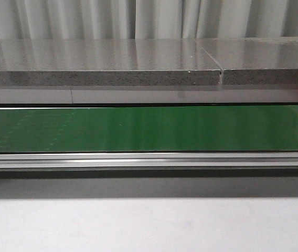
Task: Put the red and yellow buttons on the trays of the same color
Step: 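Raise the right gripper back above the belt's far end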
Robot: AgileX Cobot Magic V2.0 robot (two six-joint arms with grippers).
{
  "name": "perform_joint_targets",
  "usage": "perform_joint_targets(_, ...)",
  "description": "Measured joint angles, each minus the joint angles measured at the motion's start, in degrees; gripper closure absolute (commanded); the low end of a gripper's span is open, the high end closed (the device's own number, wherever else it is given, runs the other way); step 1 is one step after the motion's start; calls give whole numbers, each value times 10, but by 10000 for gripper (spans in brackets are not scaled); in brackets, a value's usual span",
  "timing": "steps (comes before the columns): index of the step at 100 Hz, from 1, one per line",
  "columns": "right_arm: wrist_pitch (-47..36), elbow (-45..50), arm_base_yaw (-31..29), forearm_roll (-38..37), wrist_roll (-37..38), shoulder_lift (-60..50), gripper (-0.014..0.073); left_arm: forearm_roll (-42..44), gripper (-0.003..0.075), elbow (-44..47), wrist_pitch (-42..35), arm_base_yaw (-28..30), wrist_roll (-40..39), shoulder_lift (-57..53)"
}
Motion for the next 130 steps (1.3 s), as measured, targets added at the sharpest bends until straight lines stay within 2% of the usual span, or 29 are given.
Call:
perform_joint_targets(36,0,134,77,-1,0,-161,659,0,741,0,0,0,0,0)
perform_joint_targets(106,30,285,81,-3,0,-488,659,0,741,0,0,0,0,0)
perform_joint_targets(130,65,319,81,-3,0,-574,659,0,741,0,-7,0,0,0)
